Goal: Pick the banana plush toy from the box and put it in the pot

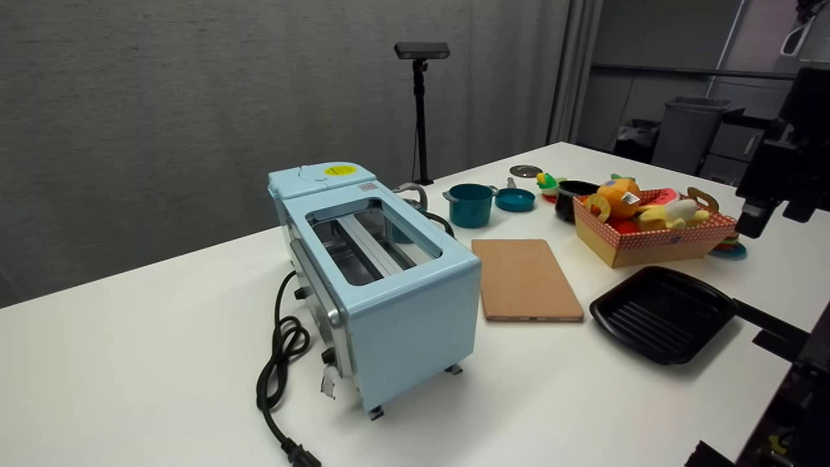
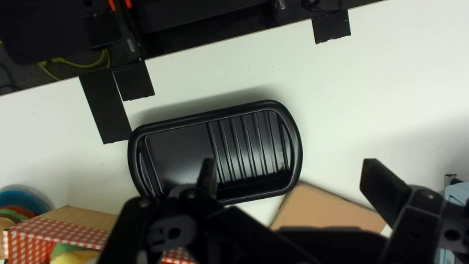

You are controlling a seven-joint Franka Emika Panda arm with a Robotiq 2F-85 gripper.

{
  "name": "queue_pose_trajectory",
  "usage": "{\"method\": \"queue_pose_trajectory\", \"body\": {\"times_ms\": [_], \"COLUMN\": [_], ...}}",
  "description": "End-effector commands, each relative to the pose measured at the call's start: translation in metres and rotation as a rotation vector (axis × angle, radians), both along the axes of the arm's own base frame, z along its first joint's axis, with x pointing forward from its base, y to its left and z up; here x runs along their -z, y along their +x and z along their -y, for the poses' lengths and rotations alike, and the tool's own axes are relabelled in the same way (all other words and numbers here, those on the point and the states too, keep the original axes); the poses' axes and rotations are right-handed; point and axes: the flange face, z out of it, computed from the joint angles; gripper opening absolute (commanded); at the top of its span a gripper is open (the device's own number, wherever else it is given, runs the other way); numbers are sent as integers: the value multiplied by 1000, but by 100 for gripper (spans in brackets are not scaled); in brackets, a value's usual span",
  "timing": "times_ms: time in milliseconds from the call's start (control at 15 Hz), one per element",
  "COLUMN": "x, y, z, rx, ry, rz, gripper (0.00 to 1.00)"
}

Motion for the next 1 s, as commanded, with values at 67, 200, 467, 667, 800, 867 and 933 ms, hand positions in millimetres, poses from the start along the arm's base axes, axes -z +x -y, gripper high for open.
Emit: {"method": "queue_pose_trajectory", "body": {"times_ms": [67,200,467,667,800,867,933], "x": [2,4,6,6,4,3,1], "y": [6,7,9,10,11,12,13], "z": [0,-1,1,4,7,11,14], "rx": [2,3,2,6,13,19,26], "ry": [8,14,13,12,17,20,22], "rz": [-10,-19,-26,-25,-20,-17,-14], "gripper": [100,100,100,100,100,100,100]}}
